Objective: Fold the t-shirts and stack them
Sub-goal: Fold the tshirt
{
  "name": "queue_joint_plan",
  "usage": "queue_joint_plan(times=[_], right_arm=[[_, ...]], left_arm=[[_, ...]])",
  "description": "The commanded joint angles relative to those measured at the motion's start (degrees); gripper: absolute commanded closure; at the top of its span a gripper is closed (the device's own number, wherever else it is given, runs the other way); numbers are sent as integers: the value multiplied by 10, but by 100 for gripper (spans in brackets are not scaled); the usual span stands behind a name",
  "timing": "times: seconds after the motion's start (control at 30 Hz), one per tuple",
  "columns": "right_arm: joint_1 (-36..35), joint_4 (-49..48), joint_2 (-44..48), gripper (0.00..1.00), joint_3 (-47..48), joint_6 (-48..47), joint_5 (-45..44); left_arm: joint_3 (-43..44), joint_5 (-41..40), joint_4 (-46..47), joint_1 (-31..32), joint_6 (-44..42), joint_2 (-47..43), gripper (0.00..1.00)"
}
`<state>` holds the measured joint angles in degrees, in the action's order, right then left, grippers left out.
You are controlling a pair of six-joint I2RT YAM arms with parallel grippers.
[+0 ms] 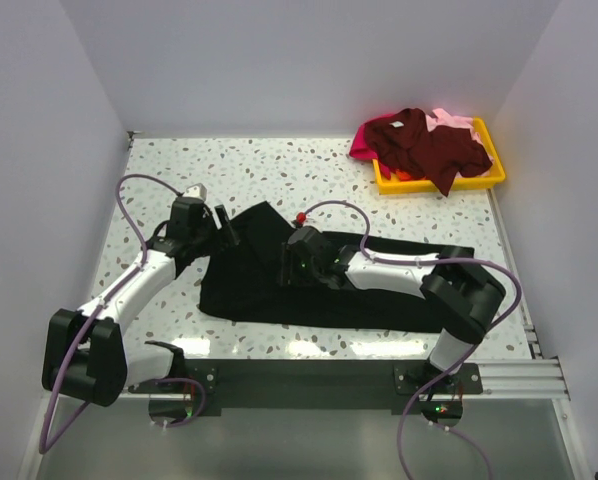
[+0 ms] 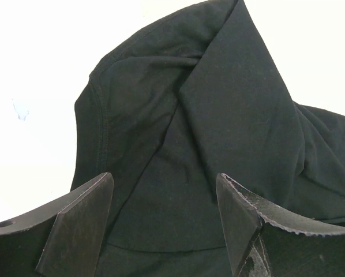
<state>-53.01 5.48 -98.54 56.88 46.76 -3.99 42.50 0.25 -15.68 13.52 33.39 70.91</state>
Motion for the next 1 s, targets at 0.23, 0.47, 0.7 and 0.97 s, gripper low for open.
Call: queue_joint_plan(times=[0.23,0.47,0.7,0.97], right_arm=[[-9,-8,-4,46,5,31,-44],[-10,-27,-15,51,-5,50,-70],[-10,9,-26,71,31,46,-79],[-7,93,12,100,83,21,-74]], left_arm=[[-3,4,-1,-1,6,-22,23],[7,7,-16,-1,12,-24,23],[7,8,-34,-1,11,-32,23],[-15,38,13,-1,-10,-25,23]])
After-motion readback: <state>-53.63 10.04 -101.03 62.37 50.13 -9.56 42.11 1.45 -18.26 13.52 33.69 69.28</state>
